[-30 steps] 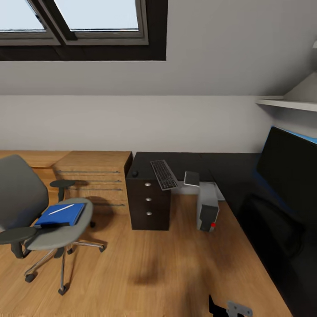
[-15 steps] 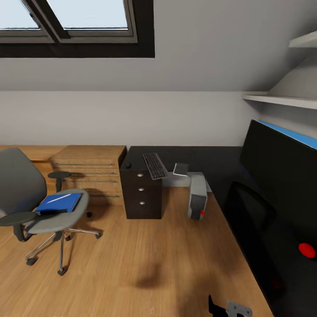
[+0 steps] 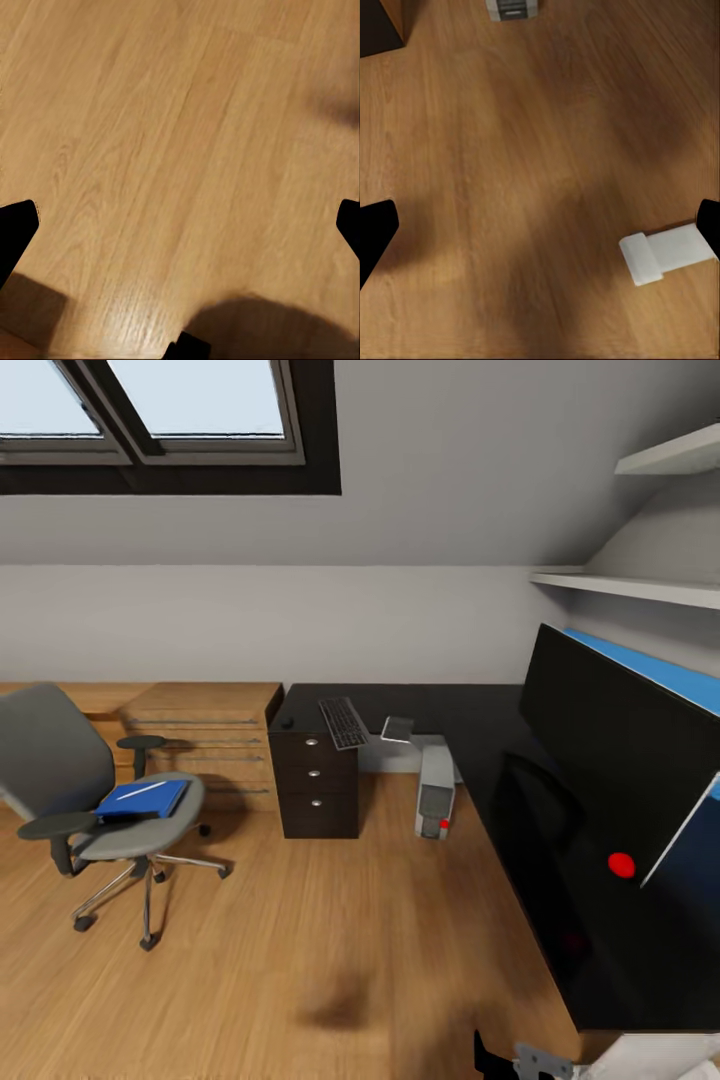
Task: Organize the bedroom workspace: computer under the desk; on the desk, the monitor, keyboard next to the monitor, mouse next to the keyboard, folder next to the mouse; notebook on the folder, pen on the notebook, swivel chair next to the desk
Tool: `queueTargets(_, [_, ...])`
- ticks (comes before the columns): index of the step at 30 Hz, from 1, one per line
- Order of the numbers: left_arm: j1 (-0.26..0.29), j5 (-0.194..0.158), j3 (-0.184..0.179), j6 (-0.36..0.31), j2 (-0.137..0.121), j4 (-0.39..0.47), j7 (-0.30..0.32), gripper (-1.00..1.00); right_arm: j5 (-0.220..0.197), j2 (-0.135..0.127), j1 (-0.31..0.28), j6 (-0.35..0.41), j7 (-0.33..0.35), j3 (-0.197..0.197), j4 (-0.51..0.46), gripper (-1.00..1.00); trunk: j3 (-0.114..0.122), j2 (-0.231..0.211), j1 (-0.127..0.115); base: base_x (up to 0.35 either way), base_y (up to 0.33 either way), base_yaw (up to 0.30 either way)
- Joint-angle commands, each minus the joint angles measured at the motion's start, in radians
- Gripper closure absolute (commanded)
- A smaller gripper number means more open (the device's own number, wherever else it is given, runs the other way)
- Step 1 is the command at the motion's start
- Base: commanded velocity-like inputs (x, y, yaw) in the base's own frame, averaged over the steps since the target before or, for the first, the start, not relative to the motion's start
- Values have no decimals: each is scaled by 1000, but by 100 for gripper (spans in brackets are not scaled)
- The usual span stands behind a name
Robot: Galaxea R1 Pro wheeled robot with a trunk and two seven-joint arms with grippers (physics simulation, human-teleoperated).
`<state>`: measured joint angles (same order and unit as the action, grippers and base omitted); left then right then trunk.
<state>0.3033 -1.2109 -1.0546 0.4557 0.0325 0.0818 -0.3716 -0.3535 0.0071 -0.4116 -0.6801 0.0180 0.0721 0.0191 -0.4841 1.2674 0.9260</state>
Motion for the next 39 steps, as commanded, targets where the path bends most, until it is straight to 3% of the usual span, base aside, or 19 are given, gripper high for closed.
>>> queueTargets(1, [0, -4, -8, 1, 0, 1, -7, -100, -10, 0, -1, -4, 2, 8, 2, -100, -1, 1, -1, -332, -34, -1])
queueTargets(22, [0, -4, -8, 1, 0, 1, -6, -100, -8, -2, -1, -4, 2, 7, 1, -100, -1, 1, -1, -325, -70, 0])
queueTargets(30, [0, -4, -8, 2, 0, 1, -5, -100, -11, -5, -1, -4, 0, 6, 1, -100, -1, 1, -1, -159, -80, -117])
queueTargets(39, [0, -4, -8, 1, 1, 1, -11, -100, -12, -6, -1, -5, 0, 6, 1, -100, 24, -62, -35, -10, -5, -137])
